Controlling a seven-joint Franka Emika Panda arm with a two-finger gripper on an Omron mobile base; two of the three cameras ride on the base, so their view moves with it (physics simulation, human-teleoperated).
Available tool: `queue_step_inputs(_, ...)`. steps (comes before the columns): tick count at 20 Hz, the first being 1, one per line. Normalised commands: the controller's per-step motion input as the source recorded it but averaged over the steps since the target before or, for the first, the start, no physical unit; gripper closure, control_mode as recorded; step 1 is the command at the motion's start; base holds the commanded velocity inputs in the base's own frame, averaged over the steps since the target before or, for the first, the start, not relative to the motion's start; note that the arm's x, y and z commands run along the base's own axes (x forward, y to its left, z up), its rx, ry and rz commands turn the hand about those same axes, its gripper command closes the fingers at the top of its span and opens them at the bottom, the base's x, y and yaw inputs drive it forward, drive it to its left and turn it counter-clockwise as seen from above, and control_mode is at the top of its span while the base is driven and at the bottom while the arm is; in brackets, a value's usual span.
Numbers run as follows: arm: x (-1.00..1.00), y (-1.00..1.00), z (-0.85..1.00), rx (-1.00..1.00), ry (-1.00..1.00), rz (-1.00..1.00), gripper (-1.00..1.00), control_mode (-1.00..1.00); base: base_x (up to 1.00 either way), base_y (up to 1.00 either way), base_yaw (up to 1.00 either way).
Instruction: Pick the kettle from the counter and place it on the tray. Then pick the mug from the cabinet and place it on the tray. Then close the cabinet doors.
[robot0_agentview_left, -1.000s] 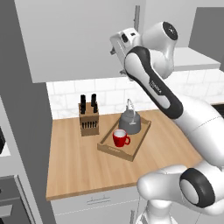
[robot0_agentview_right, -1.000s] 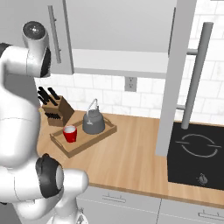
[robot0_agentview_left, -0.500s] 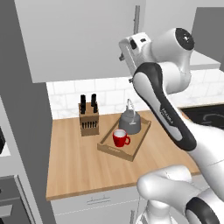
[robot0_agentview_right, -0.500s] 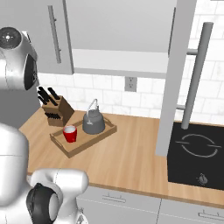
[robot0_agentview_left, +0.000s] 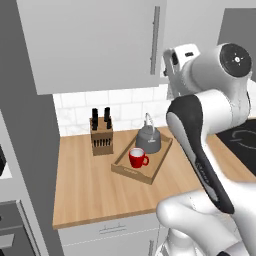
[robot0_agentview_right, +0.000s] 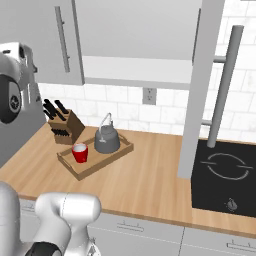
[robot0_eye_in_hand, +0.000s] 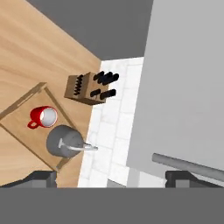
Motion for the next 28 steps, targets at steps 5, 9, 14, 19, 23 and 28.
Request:
queue_step_inputs(5,-0.59,-0.49,0.10,0.00,0.00,-0.28,-1.00,-1.00,0.00,0.00,0.00)
queue_step_inputs(9,-0.51,-0.47,0.04,0.00,0.00,-0.30,-1.00,-1.00,0.00,0.00,0.00)
queue_step_inputs(14,-0.34,-0.52,0.00,-0.01,0.00,-0.26,-1.00,-1.00,0.00,0.00,0.00)
queue_step_inputs(19,-0.22,-0.52,0.00,-0.03,0.01,-0.28,-1.00,-1.00,0.00,0.00,0.00)
queue_step_inputs(23,-0.13,-0.78,0.00,0.00,0.03,-0.21,-1.00,-1.00,0.00,0.00,0.00)
queue_step_inputs(28,-0.10,-0.71,0.00,-0.01,0.09,-0.18,-1.00,-1.00,0.00,0.00,0.00)
